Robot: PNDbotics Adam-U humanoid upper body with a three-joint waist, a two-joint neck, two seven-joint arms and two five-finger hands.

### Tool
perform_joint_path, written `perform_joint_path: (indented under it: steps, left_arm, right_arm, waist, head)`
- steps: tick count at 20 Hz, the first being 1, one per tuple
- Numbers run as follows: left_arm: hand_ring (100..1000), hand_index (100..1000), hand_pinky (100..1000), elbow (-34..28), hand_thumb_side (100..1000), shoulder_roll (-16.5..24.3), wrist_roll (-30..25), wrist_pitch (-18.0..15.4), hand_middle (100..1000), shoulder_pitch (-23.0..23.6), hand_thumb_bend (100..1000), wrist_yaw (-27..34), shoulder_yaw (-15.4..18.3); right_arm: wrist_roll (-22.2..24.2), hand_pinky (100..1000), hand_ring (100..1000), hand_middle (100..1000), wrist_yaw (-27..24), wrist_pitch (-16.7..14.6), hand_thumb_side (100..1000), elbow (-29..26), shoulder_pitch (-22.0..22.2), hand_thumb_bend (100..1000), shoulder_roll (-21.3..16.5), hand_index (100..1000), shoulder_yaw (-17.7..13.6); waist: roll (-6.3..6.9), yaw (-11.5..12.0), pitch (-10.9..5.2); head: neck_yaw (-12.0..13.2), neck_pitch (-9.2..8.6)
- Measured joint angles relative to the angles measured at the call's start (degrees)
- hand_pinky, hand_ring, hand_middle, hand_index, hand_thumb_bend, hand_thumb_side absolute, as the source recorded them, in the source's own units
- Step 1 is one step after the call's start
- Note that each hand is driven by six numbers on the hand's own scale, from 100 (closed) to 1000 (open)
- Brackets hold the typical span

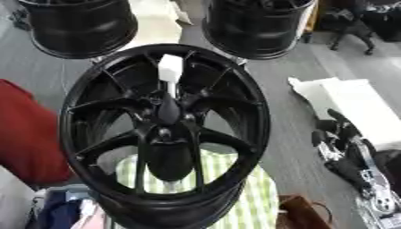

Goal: Pull the pin out of the wheel hub.

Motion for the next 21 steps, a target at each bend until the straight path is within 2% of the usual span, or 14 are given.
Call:
perform_joint_path:
  steps: [3,7,21]
  left_arm:
    - [673,902,699,-2.6,487,-2.6,0.8,2.8,728,-0.4,148,4.1,-0.1]
    - [670,903,698,-3.6,486,-3.8,1.0,4.7,725,-0.6,143,7.7,-0.6]
    - [672,901,700,-4.6,495,-4.3,-0.4,5.5,727,-0.6,151,11.0,-1.3]
  right_arm:
    - [0.1,699,837,744,-0.1,-0.1,394,0.0,0.0,236,0.0,952,0.0]
    - [0.1,699,837,744,-0.1,-0.1,393,0.0,0.0,236,0.0,952,0.0]
    - [0.1,699,836,743,-0.1,-0.1,391,0.0,-0.2,239,0.4,952,0.0]
  waist:
    - [-0.01,0.0,0.02]
    - [-0.02,-0.1,0.02]
    - [0.00,-0.4,0.02]
  head:
    - [0.3,0.00]
    - [0.5,0.00]
    - [0.2,0.00]
